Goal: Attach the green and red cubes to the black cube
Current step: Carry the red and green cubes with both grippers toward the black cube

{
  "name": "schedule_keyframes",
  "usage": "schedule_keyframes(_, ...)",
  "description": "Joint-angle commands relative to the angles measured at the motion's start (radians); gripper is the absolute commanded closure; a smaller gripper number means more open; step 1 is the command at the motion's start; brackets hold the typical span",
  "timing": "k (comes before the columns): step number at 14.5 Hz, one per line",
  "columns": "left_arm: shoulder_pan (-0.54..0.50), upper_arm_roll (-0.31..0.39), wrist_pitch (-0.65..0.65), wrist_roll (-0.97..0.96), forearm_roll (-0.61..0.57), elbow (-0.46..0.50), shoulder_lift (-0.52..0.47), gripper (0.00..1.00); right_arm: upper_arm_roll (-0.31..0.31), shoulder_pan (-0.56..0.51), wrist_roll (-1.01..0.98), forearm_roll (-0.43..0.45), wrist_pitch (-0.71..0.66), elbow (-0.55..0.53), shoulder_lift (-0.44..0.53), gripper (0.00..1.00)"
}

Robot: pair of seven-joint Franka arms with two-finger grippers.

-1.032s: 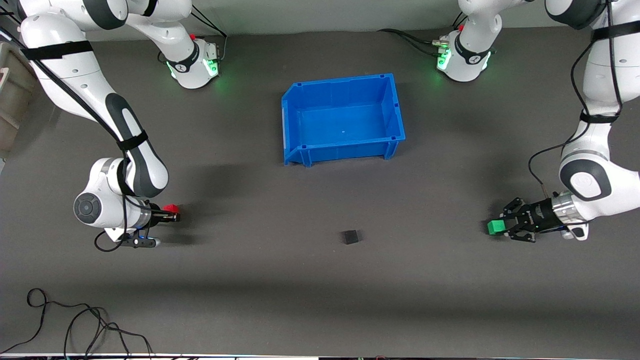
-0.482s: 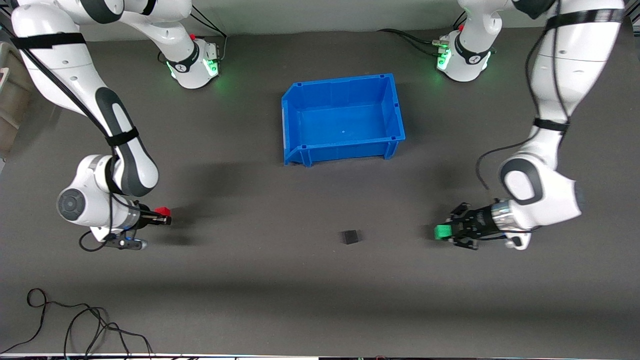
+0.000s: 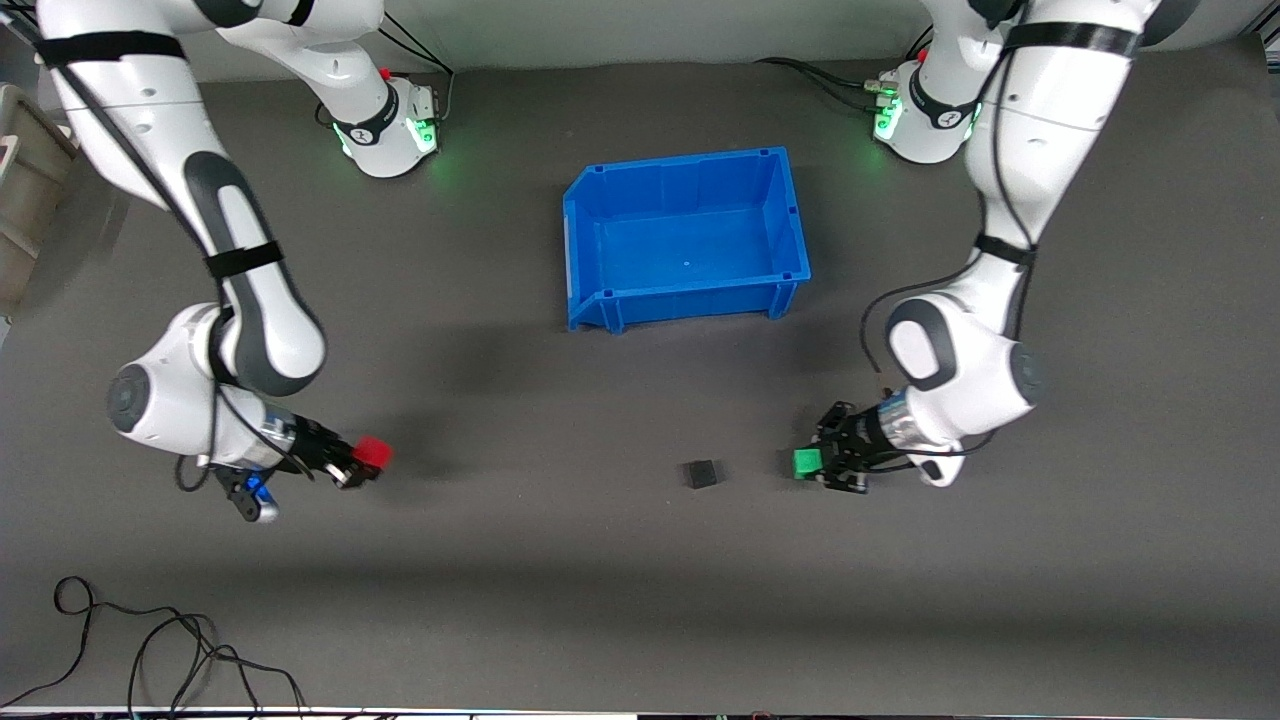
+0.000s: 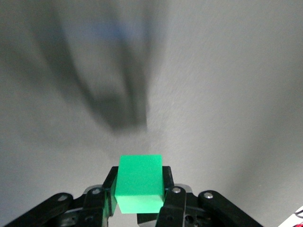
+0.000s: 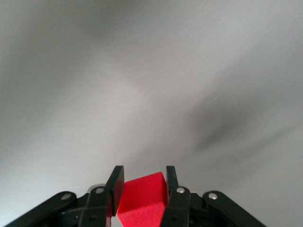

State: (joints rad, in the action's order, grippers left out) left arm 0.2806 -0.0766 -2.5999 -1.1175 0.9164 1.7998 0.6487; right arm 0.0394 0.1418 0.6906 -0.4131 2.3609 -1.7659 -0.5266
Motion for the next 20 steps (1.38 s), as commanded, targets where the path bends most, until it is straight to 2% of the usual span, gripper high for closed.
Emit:
schedule_keyframes(1, 0.066, 0.017, -0.025, -0.076, 0.053, -0.066, 0.049, 0.70, 0.011, 0.091, 0.459, -0.013, 0.011, 0.123, -0.033, 1.00)
schedule_keyframes(4, 0.121, 0.017, -0.095, -0.209, 0.047, -0.094, 0.080, 0.70, 0.011, 0.163, 0.699, 0.023, 0.006, 0.193, -0.072, 1.00)
schedule_keyframes(7, 0.150, 0.017, -0.098, -0.237, 0.052, -0.155, 0.126, 0.70, 0.010, 0.238, 0.921, 0.057, 0.006, 0.250, -0.128, 1.00)
schedule_keyframes(10, 0.164, 0.017, -0.100, -0.284, 0.048, -0.209, 0.163, 0.70, 0.010, 0.288, 1.119, 0.060, -0.069, 0.394, -0.223, 1.00)
schedule_keyframes(11, 0.164, 0.017, -0.100, -0.289, 0.045, -0.214, 0.167, 0.70, 0.011, 0.312, 1.170, 0.086, -0.101, 0.443, -0.252, 1.00)
schedule_keyframes(13, 0.173, 0.017, -0.100, -0.291, 0.041, -0.215, 0.174, 0.70, 0.008, 0.350, 1.286, 0.215, -0.144, 0.511, -0.309, 1.00)
schedule_keyframes(15, 0.174, 0.017, -0.094, -0.280, 0.035, -0.214, 0.169, 0.70, 0.002, 0.358, 1.362, 0.241, -0.170, 0.591, -0.375, 1.00)
schedule_keyframes(20, 0.201, 0.017, -0.078, -0.277, -0.013, -0.200, 0.163, 0.74, 0.004, 0.397, 1.481, 0.243, -0.169, 0.668, -0.458, 1.00)
